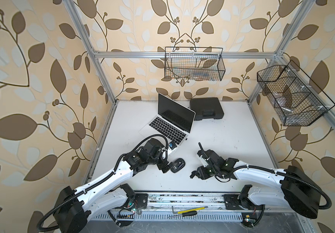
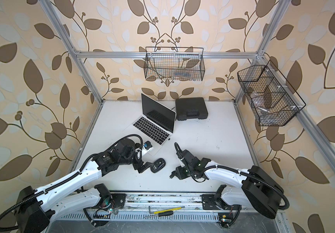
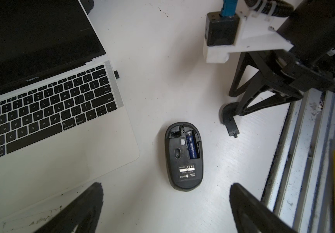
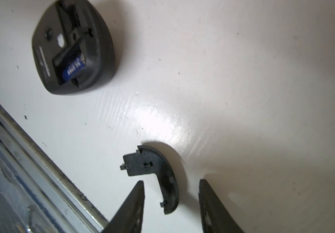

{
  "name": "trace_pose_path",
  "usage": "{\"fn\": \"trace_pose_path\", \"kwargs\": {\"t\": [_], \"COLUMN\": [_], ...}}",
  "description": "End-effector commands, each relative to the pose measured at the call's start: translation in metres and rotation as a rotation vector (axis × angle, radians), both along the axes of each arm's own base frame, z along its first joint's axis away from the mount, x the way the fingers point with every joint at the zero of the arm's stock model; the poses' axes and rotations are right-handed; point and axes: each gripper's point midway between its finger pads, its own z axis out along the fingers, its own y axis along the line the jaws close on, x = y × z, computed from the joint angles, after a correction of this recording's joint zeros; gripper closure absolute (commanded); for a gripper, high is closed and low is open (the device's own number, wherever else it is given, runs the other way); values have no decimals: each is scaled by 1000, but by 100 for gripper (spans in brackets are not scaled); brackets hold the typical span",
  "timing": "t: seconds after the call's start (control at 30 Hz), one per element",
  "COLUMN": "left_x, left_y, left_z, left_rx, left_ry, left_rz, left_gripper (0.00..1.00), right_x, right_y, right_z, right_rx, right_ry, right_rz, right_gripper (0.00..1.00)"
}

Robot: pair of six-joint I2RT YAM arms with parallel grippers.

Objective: Insert the wireless mouse receiver into the laptop
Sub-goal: Pick up the lid from the center of the board.

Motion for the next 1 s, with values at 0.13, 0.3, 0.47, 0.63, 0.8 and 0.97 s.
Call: {"fn": "trace_pose_path", "kwargs": {"t": [0.13,0.3,0.47,0.63,0.8,0.97], "left_x": [0,-15,-39,-40,-20,-8], "left_y": [-4,-19,-52,-75,-83,-89], "left_z": [1,-4,-10,-15,-24,-30], "left_rx": [14,120,256,335,452,509], "left_ry": [-34,-143,-377,-527,-632,-673], "left_rz": [-19,-92,-239,-307,-295,-269], "left_gripper": [1,1,1,1,1,10], "right_x": [-6,-2,7,13,14,14], "right_y": [-7,-4,5,17,31,44], "right_z": [-18,-10,22,54,71,85], "right_rx": [-22,15,114,268,380,461], "right_ry": [54,72,118,185,246,285], "right_rz": [-46,-118,-255,-360,-375,-365], "right_gripper": [87,100,100,100,100,100]}}
